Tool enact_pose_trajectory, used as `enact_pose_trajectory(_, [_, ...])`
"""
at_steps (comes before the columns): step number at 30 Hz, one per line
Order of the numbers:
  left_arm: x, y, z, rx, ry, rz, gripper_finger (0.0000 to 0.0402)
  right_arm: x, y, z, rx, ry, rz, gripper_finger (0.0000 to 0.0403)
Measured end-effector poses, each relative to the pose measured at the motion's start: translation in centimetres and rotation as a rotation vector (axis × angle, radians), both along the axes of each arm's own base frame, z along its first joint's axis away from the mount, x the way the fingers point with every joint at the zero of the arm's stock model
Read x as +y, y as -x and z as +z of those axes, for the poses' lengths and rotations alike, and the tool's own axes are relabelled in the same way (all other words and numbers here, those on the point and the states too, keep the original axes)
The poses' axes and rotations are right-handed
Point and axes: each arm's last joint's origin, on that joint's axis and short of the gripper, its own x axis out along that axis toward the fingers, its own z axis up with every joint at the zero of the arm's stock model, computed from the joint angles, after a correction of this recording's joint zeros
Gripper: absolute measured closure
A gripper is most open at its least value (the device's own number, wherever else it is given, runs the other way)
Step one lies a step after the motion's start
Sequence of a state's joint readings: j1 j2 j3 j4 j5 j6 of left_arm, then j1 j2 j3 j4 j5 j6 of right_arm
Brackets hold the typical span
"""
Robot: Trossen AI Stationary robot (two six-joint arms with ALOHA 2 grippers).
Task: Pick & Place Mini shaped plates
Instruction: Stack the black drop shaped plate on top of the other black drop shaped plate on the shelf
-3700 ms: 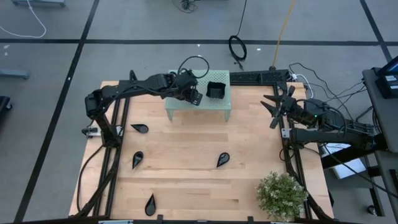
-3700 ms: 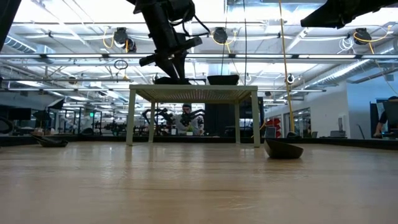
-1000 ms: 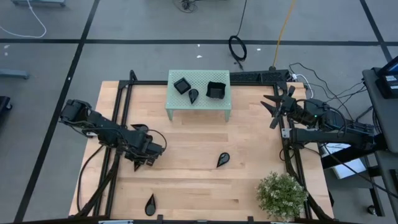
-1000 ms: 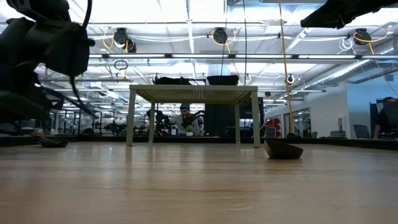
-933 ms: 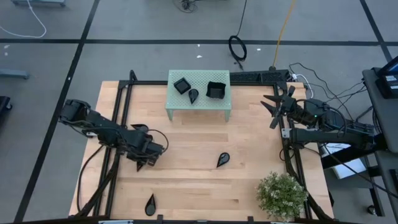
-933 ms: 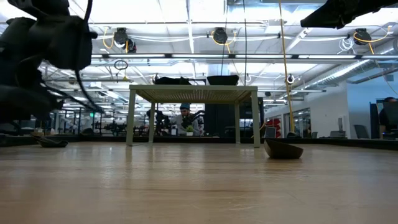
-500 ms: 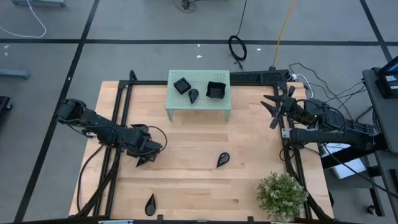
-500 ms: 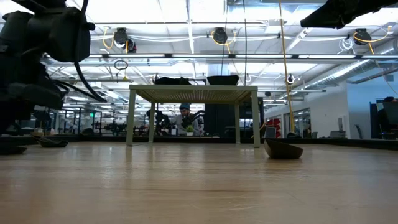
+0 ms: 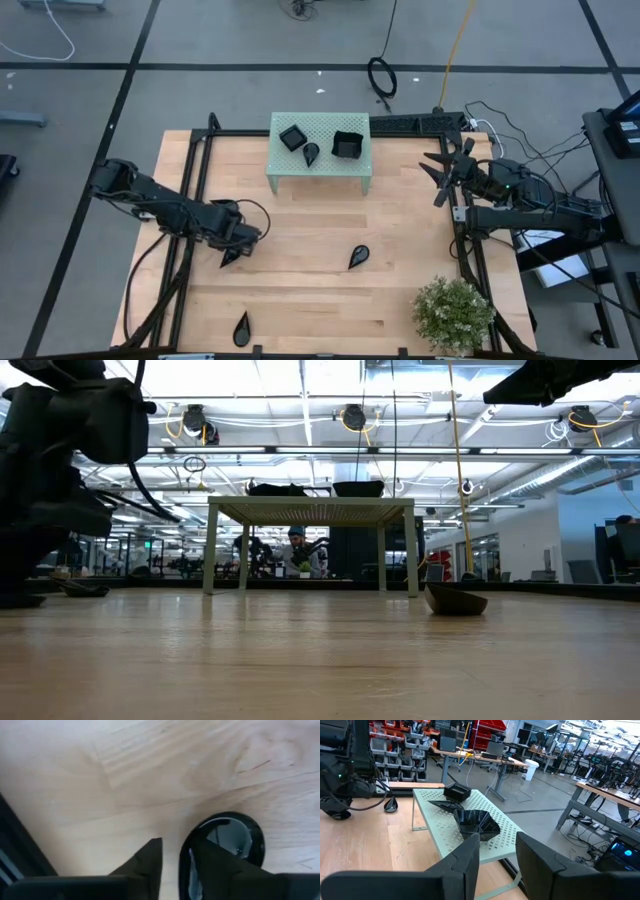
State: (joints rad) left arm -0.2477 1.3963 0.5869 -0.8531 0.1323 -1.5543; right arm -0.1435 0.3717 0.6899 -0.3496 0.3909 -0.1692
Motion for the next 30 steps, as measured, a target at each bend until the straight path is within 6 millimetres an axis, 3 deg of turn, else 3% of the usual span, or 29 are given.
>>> enact_pose_trajectory(6, [0.4,-0.2,0.0,-0.007,0.018,0.026,0.0385,0.0,0.0,0.0,0.000,0.000,0.000,0.0287])
enact_pose_trajectory(12, [1.0,-0.6,1.4,-0.093,0.011,0.056,0.0388,0.0,0.0,0.0,0.000,0.000,0.000,0.0287])
enact_pose_trajectory(21, [3.5,-2.7,8.2,-0.453,-0.172,0.137,0.0393,0.0,0.0,0.0,0.000,0.000,0.000,0.0287])
enact_pose_trajectory(30, [8.4,-6.9,15.3,-0.648,-0.435,-0.018,0.0396,0.0,0.0,0.0,-0.001,0.000,0.000,0.0287])
